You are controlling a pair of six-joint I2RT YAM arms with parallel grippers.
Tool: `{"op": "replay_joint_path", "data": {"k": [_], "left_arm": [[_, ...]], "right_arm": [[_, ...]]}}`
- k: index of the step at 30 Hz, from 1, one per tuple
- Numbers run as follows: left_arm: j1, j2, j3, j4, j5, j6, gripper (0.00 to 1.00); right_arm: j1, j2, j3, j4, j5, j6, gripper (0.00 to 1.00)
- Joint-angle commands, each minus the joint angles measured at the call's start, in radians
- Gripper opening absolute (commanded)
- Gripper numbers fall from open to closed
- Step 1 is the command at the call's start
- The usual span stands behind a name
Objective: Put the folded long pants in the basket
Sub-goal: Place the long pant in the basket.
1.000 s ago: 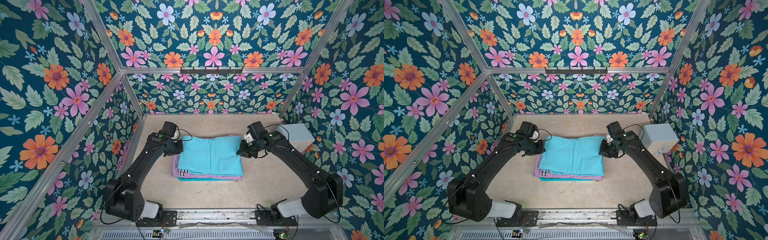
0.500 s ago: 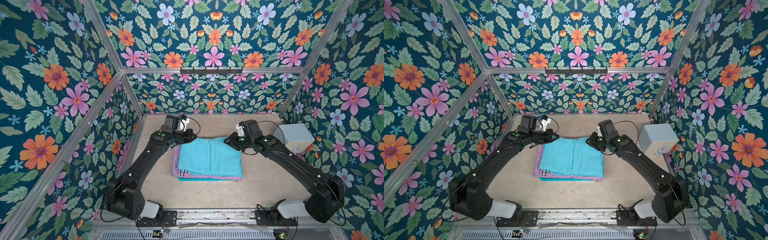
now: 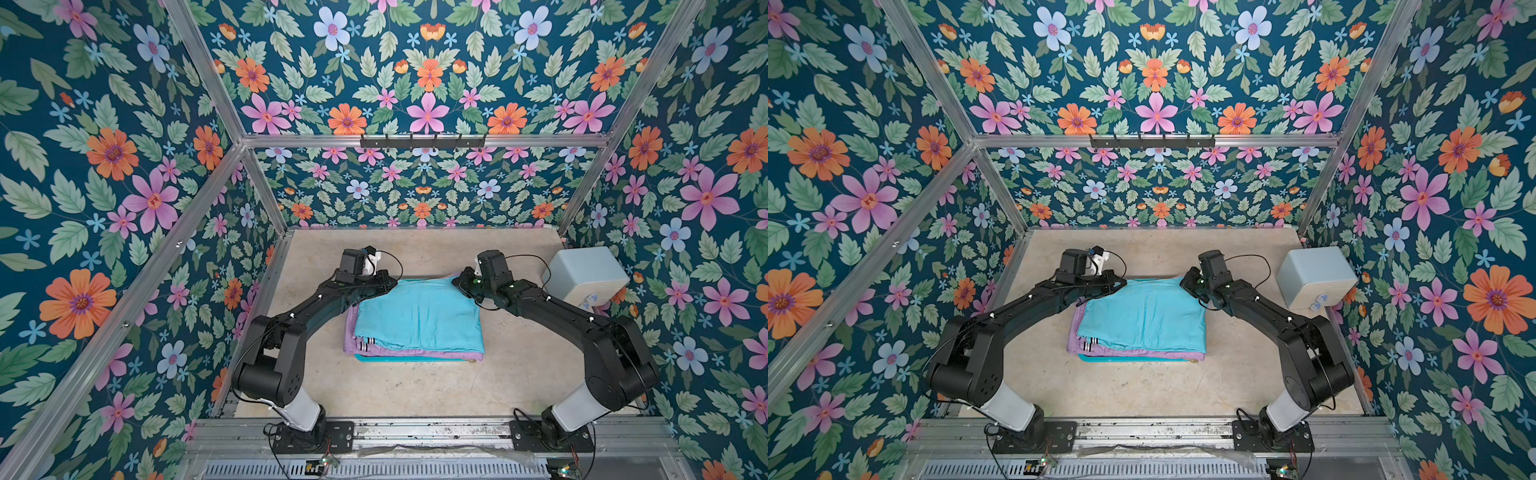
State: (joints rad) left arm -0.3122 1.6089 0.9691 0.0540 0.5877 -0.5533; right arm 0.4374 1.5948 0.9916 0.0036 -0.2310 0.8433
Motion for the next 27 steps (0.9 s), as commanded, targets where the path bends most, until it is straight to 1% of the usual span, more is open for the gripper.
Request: {"op": "replay_joint_path", "data": {"k": [1,4,7,10,13,16,18,20,22,24,25,27], "left_arm": [[0.025,0.002,-0.032,0.039,-0.113,-0.009,0.00],[0.036,-0.012,-0.041,0.043,-0.138,-0.012,0.00],[0.068,-0.030,-0.061,0.036,-0.167,-0.022,0.00],[0.104,-0.064,-0.084,0.014,-0.236,-0.031,0.00],[0.114,-0.089,-0.056,-0.034,-0.225,-0.016,0.00],[0.114,-0.128,-0.022,-0.095,-0.215,-0.016,0.00],[0.111,-0.182,-0.026,-0.106,-0.182,-0.027,0.00],[0.096,-0.250,-0.034,-0.115,-0.144,-0.028,0.00],[0.062,-0.312,-0.044,-0.129,-0.118,-0.041,0.00],[0.005,-0.347,-0.061,-0.126,-0.101,-0.058,0.00],[-0.039,-0.363,-0.080,-0.115,-0.108,-0.071,0.00],[-0.126,-0.386,-0.129,-0.099,-0.134,-0.077,0.00]], "right_arm": [[-0.059,0.004,-0.061,0.001,0.039,-0.027,0.00],[-0.099,0.003,-0.088,0.004,0.023,-0.037,0.00],[-0.115,-0.016,-0.105,0.003,0.014,-0.042,0.00],[-0.120,-0.045,-0.100,-0.010,-0.008,-0.060,0.00],[-0.118,-0.093,-0.061,-0.065,-0.030,-0.065,0.00],[-0.108,-0.167,-0.044,-0.098,-0.040,-0.035,0.00],[-0.063,-0.218,-0.029,-0.133,-0.015,-0.023,0.00],[0.009,-0.255,-0.024,-0.148,0.015,0.018,0.00],[0.108,-0.267,-0.029,-0.125,0.038,0.084,0.00],[0.216,-0.261,-0.034,-0.116,0.118,0.123,0.00],[0.271,-0.250,-0.039,-0.099,0.155,0.138,0.00],[0.348,-0.224,-0.040,-0.086,0.198,0.155,0.00]]}}
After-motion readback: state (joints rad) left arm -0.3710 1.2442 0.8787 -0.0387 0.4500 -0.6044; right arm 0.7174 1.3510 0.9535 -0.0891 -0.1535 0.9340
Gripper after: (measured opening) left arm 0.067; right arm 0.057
